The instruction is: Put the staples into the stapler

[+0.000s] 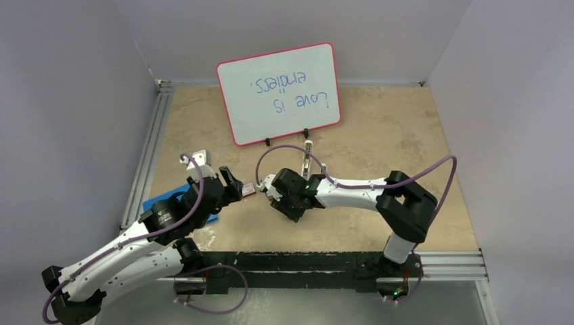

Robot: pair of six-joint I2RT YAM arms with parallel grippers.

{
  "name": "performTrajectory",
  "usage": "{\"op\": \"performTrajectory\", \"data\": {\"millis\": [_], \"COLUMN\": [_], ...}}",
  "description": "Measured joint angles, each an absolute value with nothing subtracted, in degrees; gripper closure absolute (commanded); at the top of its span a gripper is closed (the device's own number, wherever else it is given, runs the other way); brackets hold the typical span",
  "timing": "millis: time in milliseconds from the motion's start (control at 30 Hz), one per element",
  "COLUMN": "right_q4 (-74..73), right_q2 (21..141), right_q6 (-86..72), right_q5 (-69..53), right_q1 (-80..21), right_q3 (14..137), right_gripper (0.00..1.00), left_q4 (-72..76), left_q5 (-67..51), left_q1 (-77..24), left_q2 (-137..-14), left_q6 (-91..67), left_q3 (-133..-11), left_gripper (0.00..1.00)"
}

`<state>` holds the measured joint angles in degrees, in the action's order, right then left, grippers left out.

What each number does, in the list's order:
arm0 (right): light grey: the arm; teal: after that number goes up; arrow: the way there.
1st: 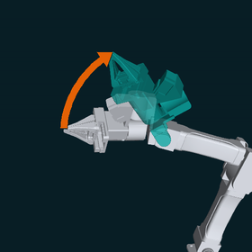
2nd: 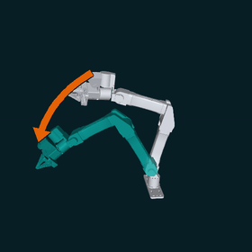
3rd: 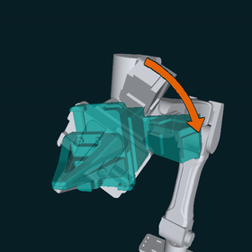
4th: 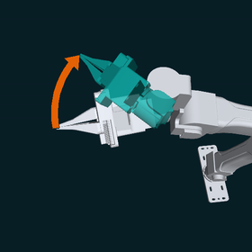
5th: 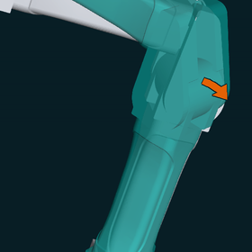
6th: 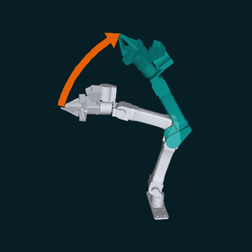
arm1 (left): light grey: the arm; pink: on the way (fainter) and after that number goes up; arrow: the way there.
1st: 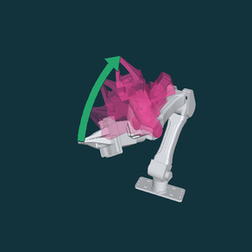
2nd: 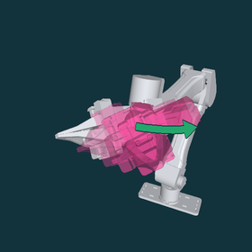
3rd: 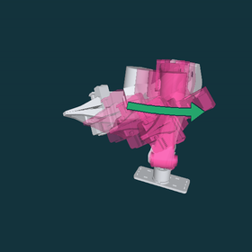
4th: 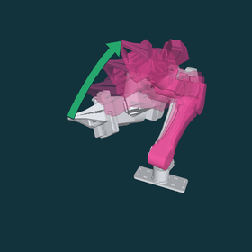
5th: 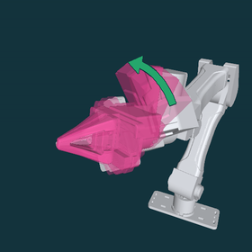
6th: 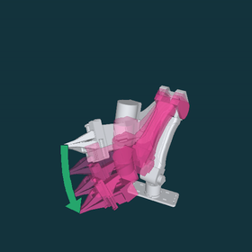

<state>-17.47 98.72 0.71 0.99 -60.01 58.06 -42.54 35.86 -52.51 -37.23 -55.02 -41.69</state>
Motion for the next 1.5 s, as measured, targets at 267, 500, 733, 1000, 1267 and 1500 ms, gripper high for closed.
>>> {"op": "performTrajectory", "data": {"millis": [267,500,733,1000,1267,1500], "right_q4": [-18.61,-19.33,-19.46,-19.68,-19.66,-21.93], "right_q2": [98.48,97.3,96.44,96.36,95.22,97.36], "right_q6": [0.69,0.86,1.61,2.13,2.76,5.06], "right_q5": [0.3,0.47,0.47,0.19,0.08,0.75], "right_q1": [-59.94,-58.3,-56.53,-56.55,-56.55,-56.55], "right_q3": [58.0,57.6,57.6,57.6,57.58,57.69], "right_gripper": [0.58,0.59,0.63,0.51,0.47,0.47], "left_q4": [-42.57,-42.57,-42.57,-42.61,-42.78,-42.96], "left_q5": [35.86,35.86,35.86,35.86,35.86,35.86], "left_q1": [-52.51,-52.51,-52.51,-52.51,-52.51,-52.51], "left_q2": [-37.36,-37.45,-37.89,-37.85,-37.87,-37.8], "left_q6": [-55.02,-55.02,-55.02,-55.02,-55.02,-55.02], "left_q3": [-41.69,-41.69,-41.69,-41.69,-41.69,-41.69], "left_gripper": [0.32,0.32,0.32,0.32,0.32,0.32]}}
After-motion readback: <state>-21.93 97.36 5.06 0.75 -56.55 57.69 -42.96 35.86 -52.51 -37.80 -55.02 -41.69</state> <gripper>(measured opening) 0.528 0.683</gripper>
